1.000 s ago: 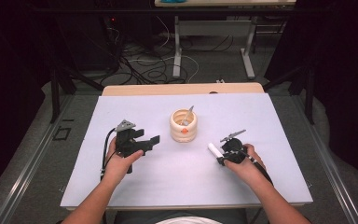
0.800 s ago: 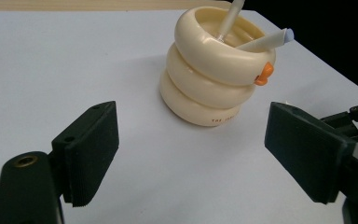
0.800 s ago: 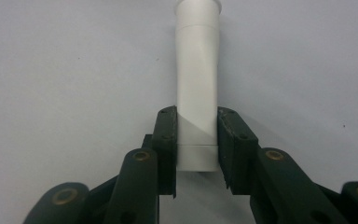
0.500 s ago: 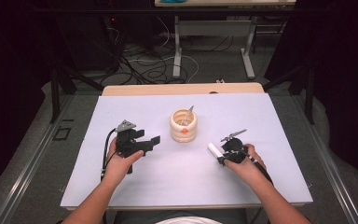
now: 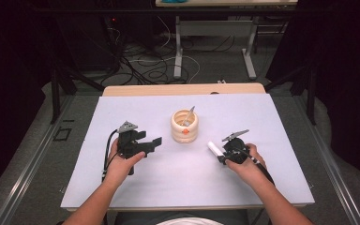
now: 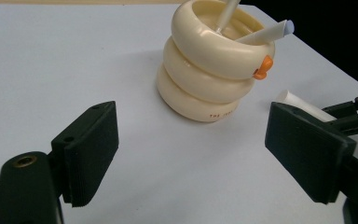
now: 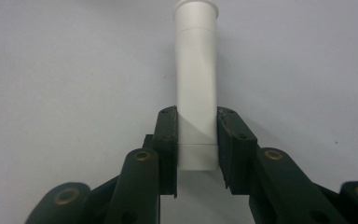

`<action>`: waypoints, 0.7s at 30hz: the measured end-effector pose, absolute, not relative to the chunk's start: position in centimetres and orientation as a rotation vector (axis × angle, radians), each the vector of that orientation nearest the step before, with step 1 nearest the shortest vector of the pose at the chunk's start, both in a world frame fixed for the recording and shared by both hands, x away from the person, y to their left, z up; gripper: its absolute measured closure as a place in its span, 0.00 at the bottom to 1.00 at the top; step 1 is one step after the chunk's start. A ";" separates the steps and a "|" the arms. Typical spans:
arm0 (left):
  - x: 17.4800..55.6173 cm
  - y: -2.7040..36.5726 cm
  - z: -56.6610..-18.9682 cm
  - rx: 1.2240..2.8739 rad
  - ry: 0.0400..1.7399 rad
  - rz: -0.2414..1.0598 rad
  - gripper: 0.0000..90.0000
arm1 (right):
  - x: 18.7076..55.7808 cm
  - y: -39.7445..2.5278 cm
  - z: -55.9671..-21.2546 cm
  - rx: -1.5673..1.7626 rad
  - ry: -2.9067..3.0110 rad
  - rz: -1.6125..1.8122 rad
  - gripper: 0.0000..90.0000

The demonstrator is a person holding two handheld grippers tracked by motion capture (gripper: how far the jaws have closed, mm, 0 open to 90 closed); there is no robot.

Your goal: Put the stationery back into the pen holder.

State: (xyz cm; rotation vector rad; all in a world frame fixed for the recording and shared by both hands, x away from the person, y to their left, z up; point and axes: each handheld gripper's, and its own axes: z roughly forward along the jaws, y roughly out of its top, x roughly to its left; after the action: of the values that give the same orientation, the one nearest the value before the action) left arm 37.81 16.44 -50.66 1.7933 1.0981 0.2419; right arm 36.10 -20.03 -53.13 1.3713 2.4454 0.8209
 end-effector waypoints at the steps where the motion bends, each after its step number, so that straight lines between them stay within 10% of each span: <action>1: 37.8 16.4 -50.7 1.787 1.099 0.246 0.19 | 36.0 -20.0 -53.0 1.375 2.440 0.824 0.79; 21: 37.6 16.0 -50.5 1.770 1.091 0.242 0.19 | 35.1 -19.4 -51.0 1.163 2.344 1.012 0.79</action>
State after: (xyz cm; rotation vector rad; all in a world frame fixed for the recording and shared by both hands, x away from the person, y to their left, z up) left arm 37.58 16.03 -50.48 1.7697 1.0915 0.2424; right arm 35.09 -19.36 -51.02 1.1633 2.3436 1.0115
